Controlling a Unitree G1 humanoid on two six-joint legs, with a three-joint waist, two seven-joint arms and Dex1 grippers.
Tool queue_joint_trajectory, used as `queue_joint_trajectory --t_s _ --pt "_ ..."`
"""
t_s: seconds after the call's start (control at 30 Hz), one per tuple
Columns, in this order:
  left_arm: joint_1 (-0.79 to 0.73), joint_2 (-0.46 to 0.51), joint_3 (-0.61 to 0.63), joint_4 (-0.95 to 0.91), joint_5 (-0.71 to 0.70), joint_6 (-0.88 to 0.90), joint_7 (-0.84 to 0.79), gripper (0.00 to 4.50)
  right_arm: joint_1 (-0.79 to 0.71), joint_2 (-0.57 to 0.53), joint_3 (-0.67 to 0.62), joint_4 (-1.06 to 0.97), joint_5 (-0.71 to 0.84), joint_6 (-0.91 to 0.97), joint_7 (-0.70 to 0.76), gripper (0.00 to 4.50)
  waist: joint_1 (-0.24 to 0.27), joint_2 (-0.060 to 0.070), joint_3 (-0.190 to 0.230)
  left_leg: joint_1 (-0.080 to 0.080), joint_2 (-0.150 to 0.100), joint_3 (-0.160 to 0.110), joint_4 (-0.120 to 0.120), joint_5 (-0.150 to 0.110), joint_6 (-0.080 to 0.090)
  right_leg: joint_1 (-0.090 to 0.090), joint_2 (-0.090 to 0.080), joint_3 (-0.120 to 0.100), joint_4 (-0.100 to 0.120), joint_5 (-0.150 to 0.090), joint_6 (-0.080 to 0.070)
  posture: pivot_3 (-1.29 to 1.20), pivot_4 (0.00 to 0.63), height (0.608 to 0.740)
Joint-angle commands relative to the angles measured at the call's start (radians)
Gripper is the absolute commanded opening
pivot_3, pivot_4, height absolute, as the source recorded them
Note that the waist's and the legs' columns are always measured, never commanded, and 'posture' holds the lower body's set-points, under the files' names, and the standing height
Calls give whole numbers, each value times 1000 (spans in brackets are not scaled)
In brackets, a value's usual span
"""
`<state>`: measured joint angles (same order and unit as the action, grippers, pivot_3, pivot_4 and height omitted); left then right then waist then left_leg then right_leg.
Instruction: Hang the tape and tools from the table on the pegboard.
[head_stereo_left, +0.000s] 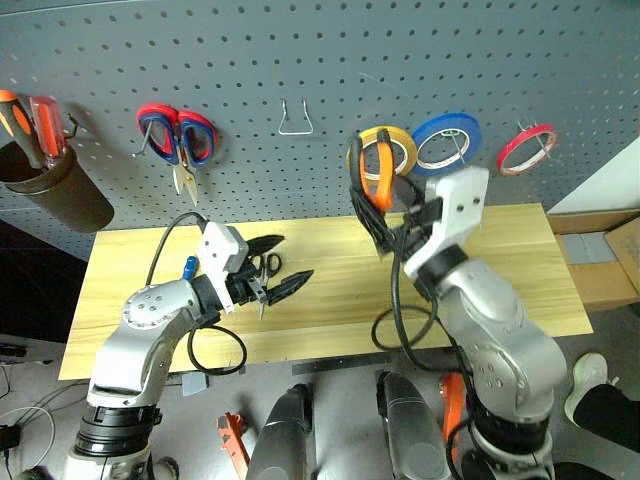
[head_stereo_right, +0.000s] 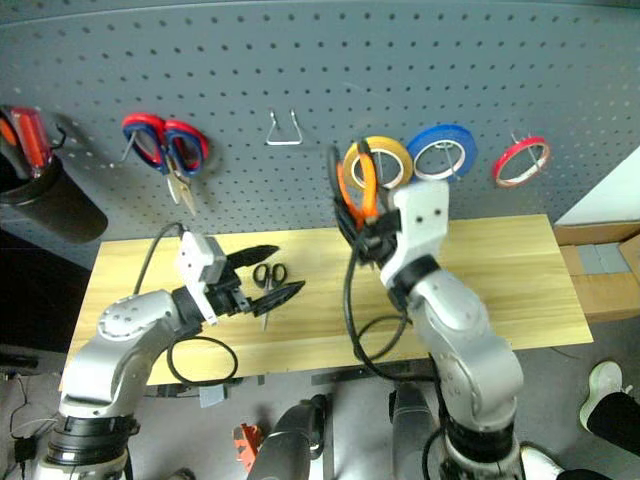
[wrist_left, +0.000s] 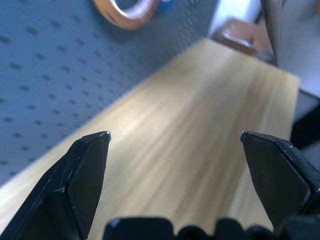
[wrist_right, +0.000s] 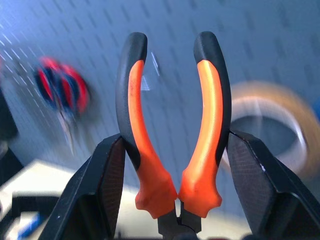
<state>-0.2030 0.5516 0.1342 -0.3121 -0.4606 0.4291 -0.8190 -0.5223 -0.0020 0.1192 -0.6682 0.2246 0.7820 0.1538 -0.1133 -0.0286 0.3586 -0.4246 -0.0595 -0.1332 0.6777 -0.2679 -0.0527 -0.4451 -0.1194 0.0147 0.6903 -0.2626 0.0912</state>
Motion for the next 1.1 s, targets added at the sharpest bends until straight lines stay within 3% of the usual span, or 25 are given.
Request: queue_joint_trajectory --t_s 0.03,0.23,0.67,0.87,1.1 --pt "26 -10 63 -75 -76 2 19 4500 -119 16 -6 82 14 -116 33 2577 3 -1 -1 0 0 0 0 0 0 0 0 -1 0 0 0 -82 306 740" --pt "68 2 110 -119 -133 24 47 4500 -359 68 29 377 -33 -322 64 2577 3 -2 -2 0 1 0 -1 0 -1 -2 0 0 -1 0 0 -46 298 740" --pt "33 1 132 -113 -162 15 98 4500 -656 106 19 981 -184 -849 44 2576 29 -8 -8 0 0 1 -2 1 -2 -3 1 -1 -1 0 -1 17 278 740" --pt "21 -3 120 -105 -162 8 98 4500 -686 120 0 1079 -195 -948 24 2576 29 -8 -8 0 0 1 -2 1 -3 -3 1 -1 -1 0 -1 17 277 740" --pt "-1 -7 98 -89 -153 -4 93 4500 -588 110 24 1111 -233 -1046 33 2576 30 -10 -9 0 0 1 -2 2 -4 -3 1 -1 0 1 -1 14 279 740"
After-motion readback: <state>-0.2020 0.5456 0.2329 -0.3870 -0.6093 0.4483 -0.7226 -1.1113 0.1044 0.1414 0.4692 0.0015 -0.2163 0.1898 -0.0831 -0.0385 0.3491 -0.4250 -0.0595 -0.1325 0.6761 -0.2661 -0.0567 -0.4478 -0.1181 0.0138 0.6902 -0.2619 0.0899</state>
